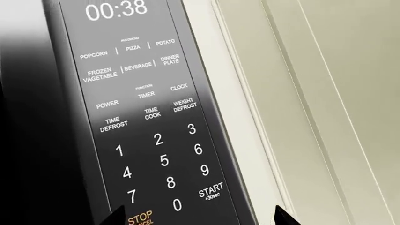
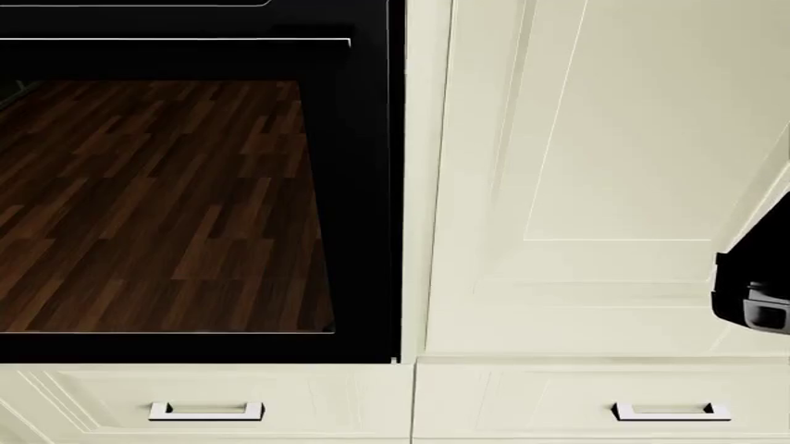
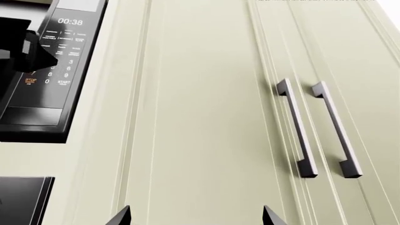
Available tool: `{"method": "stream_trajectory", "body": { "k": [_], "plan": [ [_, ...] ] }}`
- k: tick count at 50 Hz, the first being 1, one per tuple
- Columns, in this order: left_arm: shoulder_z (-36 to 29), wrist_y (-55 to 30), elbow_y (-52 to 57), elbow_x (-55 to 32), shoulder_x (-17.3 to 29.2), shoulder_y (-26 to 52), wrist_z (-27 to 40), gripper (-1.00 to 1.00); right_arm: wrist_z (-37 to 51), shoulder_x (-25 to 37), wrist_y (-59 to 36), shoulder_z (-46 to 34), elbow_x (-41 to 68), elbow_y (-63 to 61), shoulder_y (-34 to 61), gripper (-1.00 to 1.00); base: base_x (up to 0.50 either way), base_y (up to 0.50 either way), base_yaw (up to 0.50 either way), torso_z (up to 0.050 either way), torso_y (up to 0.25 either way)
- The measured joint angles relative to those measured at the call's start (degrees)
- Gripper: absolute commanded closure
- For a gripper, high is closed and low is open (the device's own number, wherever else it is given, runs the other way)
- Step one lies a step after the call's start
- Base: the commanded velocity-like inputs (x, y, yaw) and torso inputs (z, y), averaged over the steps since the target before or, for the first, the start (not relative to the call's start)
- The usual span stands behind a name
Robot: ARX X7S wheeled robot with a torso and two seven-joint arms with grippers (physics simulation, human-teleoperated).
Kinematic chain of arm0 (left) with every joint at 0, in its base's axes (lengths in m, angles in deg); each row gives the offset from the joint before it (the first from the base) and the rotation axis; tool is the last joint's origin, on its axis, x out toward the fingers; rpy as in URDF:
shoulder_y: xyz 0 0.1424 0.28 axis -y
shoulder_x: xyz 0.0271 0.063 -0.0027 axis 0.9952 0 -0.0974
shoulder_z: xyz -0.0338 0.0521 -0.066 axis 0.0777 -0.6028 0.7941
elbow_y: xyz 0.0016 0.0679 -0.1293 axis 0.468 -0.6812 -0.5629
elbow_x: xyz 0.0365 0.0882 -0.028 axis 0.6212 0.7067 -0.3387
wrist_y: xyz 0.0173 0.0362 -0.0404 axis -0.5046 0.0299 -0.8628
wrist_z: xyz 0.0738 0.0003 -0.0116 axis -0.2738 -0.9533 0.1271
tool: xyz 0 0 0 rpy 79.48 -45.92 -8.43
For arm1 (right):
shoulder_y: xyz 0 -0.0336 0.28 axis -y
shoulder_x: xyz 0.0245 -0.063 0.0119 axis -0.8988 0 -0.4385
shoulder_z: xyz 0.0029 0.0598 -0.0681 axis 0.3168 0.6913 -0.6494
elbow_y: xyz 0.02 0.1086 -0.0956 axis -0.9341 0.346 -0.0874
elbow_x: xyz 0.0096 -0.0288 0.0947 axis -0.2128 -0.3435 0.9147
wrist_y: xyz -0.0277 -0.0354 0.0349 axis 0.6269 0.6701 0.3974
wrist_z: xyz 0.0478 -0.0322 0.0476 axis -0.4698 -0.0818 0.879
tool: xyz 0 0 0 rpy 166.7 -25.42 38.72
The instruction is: Open the microwave door
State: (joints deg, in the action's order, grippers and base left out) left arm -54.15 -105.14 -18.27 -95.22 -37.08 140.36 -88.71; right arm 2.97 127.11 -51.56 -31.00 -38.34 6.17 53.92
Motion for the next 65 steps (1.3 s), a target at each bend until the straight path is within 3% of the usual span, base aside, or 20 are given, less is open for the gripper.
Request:
{"method": "stream_trajectory", "body": {
  "k": [11,27,40,54,65],
  "plan": [
    [4.8,-4.0,4.9,4.1,0.3,-1.3,-1.9,-1.0,-0.2,0.1,-0.3,0.5,0.4,-0.3,0.1,-1.0,0.0,0.0,0.0,0.0,0.0],
    [6.8,-21.7,31.6,6.9,4.3,-6.6,-2.3,-1.0,0.0,0.1,0.3,0.6,0.1,0.0,-0.4,-1.0,0.0,0.0,0.0,0.0,0.0],
    [10.1,-37.0,52.0,6.1,7.0,-6.0,-1.9,-1.0,0.1,0.2,0.5,0.9,0.0,0.0,-0.7,-1.0,0.0,0.0,0.0,0.0,0.0],
    [12.4,-44.5,61.8,-13.0,10.9,-2.8,11.7,-1.0,0.1,0.2,0.3,1.3,-0.1,-0.4,-0.8,-1.0,0.0,0.0,0.0,0.0,0.0],
    [13.4,-43.8,62.6,-20.9,9.3,-2.7,18.8,-1.0,-0.2,0.4,0.4,1.8,0.2,-0.5,-0.8,-1.0,0.0,0.0,0.0,0.0,0.0]
  ]
}}
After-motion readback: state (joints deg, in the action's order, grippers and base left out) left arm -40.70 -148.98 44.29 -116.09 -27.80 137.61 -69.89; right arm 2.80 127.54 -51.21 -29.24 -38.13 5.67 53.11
